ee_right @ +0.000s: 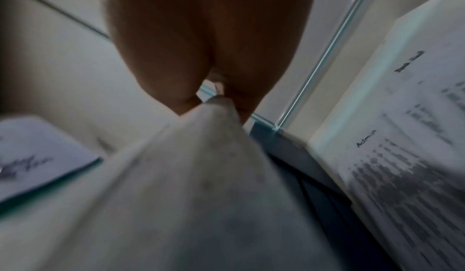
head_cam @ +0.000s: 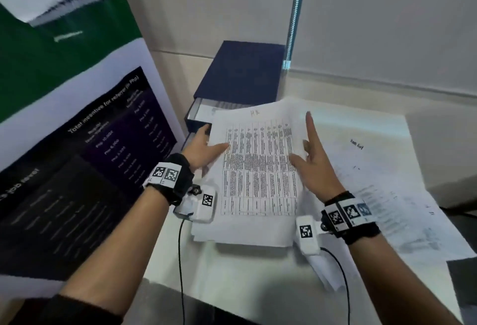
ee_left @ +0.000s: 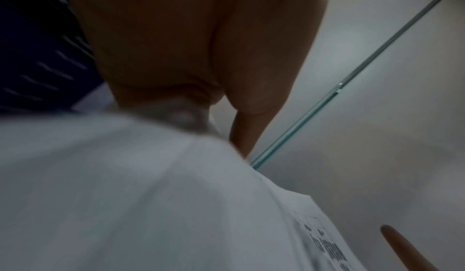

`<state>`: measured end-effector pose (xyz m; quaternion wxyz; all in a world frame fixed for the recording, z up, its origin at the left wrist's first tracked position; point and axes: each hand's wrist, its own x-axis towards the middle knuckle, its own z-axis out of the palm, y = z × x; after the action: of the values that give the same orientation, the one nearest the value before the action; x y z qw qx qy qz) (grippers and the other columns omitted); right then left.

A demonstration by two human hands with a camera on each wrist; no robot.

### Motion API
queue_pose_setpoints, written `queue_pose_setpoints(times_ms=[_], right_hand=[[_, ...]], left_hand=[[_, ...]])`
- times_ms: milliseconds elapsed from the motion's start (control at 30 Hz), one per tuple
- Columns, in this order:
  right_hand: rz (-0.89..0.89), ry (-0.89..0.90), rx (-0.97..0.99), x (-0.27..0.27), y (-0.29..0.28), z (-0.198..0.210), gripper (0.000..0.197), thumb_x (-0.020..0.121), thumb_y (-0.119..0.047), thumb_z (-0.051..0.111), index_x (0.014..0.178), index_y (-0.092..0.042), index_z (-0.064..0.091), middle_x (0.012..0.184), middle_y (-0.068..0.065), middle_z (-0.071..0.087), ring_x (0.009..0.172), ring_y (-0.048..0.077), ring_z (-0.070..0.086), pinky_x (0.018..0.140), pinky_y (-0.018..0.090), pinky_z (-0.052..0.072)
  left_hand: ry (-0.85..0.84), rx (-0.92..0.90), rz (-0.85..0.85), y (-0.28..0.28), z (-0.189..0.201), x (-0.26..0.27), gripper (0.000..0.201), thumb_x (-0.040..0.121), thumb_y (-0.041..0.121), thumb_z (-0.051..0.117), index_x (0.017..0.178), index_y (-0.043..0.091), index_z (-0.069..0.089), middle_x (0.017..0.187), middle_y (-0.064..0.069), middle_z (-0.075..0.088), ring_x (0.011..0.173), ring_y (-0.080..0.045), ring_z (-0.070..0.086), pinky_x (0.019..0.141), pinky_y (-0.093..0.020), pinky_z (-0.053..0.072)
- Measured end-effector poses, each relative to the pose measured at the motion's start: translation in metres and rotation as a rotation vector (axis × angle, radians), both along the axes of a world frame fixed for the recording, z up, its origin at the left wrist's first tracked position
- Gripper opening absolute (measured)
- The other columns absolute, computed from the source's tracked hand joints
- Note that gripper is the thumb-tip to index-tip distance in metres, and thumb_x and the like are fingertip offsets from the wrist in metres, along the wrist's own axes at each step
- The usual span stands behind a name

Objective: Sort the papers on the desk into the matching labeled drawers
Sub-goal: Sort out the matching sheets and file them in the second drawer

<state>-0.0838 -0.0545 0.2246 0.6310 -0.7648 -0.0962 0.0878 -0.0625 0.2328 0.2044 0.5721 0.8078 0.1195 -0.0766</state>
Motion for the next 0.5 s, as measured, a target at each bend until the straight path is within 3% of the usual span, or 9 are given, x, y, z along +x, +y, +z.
queue_pose_setpoints(times_ms=[33, 67, 133, 200, 233, 300, 367, 433, 500], right_hand=[[0.042, 0.009, -0.01, -0.002, 0.016, -0.006, 0.084, 0.096, -0.002, 0.052, 0.15, -0.053, 0.014, 0.141, -0.041, 0.031, 0.125, -0.024, 0.031, 0.104, 0.005, 0.03], [0.082, 0.043, -0.028, -0.005, 0.031, -0.012, 0.077, 0.096, -0.002, 0.052, 0.151, -0.047, 0.021, 0.144, -0.037, 0.032, 0.127, -0.023, 0.031, 0.108, 0.009, 0.029], [0.123, 0.174, -0.064, -0.007, 0.057, -0.028, 0.063, 0.095, -0.006, 0.055, 0.148, -0.035, 0.038, 0.152, -0.017, 0.038, 0.138, -0.001, 0.037, 0.117, 0.03, 0.029], [0.108, 0.418, 0.022, -0.011, 0.078, -0.034, 0.053, 0.091, -0.008, 0.057, 0.141, -0.025, 0.049, 0.147, 0.004, 0.049, 0.128, 0.019, 0.053, 0.106, 0.038, 0.046], [0.099, 0.518, 0.053, -0.013, 0.086, -0.034, 0.048, 0.092, -0.006, 0.057, 0.138, -0.017, 0.052, 0.138, 0.01, 0.056, 0.116, 0.021, 0.06, 0.09, 0.03, 0.056], [0.086, 0.609, 0.05, -0.014, 0.097, -0.039, 0.041, 0.093, -0.006, 0.058, 0.134, -0.009, 0.055, 0.132, 0.014, 0.059, 0.103, 0.017, 0.06, 0.065, 0.017, 0.057], [0.028, 0.675, 0.116, -0.011, 0.102, -0.047, 0.041, 0.094, -0.008, 0.057, 0.135, -0.008, 0.054, 0.141, 0.016, 0.053, 0.099, 0.017, 0.058, 0.063, 0.017, 0.055], [-0.061, 0.68, 0.173, -0.007, 0.106, -0.046, 0.042, 0.095, -0.001, 0.05, 0.137, -0.004, 0.05, 0.145, 0.019, 0.048, 0.088, 0.013, 0.062, 0.061, 0.018, 0.056], [-0.158, 0.664, 0.225, 0.004, 0.108, -0.039, 0.043, 0.096, 0.005, 0.045, 0.138, -0.002, 0.049, 0.137, 0.008, 0.053, 0.067, 0.001, 0.065, 0.05, 0.013, 0.052]], left_hand=[[0.055, 0.017, -0.023, 0.021, -0.002, -0.007, 0.086, 0.083, 0.031, 0.077, 0.15, 0.019, 0.025, 0.126, -0.002, 0.063, 0.1, -0.037, 0.068, 0.072, -0.046, 0.056], [0.083, 0.058, -0.053, 0.043, -0.005, -0.012, 0.088, 0.08, 0.034, 0.078, 0.15, 0.02, 0.026, 0.129, -0.003, 0.062, 0.107, -0.038, 0.066, 0.079, -0.047, 0.056], [0.13, 0.148, -0.112, 0.08, -0.007, -0.023, 0.092, 0.078, 0.037, 0.078, 0.152, 0.02, 0.026, 0.14, -0.001, 0.055, 0.122, -0.026, 0.059, 0.101, -0.047, 0.049], [0.183, 0.184, -0.109, 0.11, -0.007, -0.031, 0.09, 0.08, 0.039, 0.077, 0.153, 0.022, 0.027, 0.143, -0.003, 0.052, 0.124, -0.022, 0.056, 0.105, -0.045, 0.046], [0.202, 0.174, -0.108, 0.12, -0.005, -0.036, 0.085, 0.08, 0.041, 0.076, 0.151, 0.023, 0.032, 0.14, -0.005, 0.054, 0.12, -0.021, 0.059, 0.103, -0.041, 0.048], [0.229, 0.116, -0.141, 0.137, -0.002, -0.044, 0.067, 0.085, 0.038, 0.074, 0.143, 0.025, 0.045, 0.129, -0.006, 0.062, 0.101, -0.015, 0.068, 0.085, -0.028, 0.056], [0.24, 0.05, -0.194, 0.145, 0.002, -0.05, 0.049, 0.091, 0.026, 0.068, 0.138, 0.023, 0.052, 0.122, -0.006, 0.066, 0.09, -0.012, 0.07, 0.071, -0.019, 0.056], [0.231, -0.08, -0.226, 0.148, 0.0, -0.052, 0.041, 0.094, 0.017, 0.065, 0.133, 0.02, 0.056, 0.117, -0.01, 0.069, 0.085, -0.017, 0.069, 0.068, -0.023, 0.058], [0.206, -0.138, -0.217, 0.145, -0.001, -0.051, 0.041, 0.086, 0.032, 0.071, 0.124, 0.021, 0.063, 0.11, -0.008, 0.072, 0.087, -0.02, 0.069, 0.071, -0.026, 0.06]])
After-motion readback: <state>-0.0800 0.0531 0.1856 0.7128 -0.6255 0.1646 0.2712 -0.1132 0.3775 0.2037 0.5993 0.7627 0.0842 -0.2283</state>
